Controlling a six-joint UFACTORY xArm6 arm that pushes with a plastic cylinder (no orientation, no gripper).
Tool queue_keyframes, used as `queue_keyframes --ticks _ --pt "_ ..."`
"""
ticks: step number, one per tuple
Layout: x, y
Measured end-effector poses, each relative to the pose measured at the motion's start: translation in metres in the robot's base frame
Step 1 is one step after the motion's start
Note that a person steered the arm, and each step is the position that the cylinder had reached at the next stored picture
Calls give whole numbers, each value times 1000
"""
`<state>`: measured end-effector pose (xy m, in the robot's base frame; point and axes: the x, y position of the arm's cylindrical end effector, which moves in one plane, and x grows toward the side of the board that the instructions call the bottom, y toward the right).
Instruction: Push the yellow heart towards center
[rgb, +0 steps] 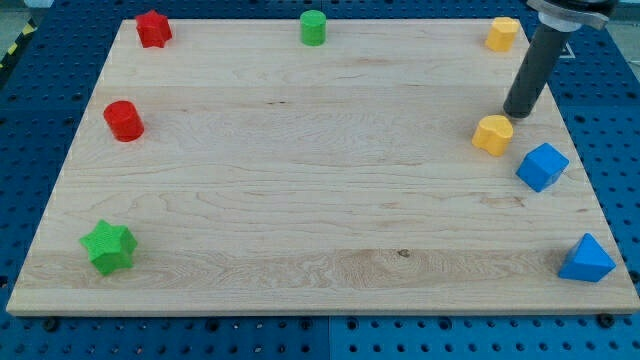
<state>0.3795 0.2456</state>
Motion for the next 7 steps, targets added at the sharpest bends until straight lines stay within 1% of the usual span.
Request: queue_keyframes --ticks 4,5,6,7 --pt "3 1" --pt "11 7" --pt "25 41" --pt "37 63"
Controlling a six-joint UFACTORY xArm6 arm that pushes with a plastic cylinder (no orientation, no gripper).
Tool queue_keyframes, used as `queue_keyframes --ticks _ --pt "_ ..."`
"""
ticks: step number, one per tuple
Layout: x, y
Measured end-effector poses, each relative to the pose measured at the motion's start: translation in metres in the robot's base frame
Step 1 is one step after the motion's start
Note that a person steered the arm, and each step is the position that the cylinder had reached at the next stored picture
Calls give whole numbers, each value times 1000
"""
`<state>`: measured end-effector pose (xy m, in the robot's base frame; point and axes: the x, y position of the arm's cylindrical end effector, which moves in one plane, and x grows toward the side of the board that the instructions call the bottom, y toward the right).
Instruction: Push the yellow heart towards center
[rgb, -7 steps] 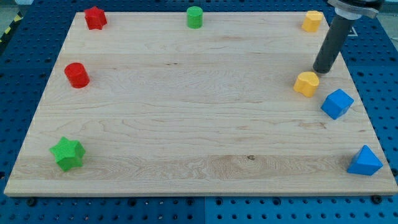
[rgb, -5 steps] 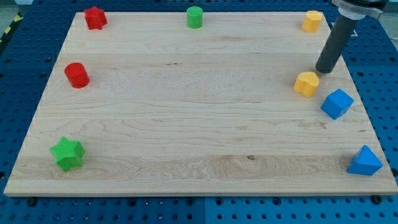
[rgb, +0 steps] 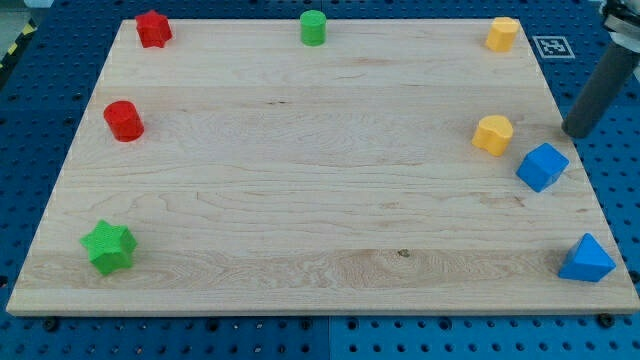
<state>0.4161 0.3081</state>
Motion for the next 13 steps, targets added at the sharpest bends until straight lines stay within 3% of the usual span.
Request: queue_keyframes --ticks 2,8,9,11,12,13 --pt "0 -2" --pt "7 -226" --pt "35 -233" --pt "-21 -238" --pt "-15 -175" --pt "2 -174"
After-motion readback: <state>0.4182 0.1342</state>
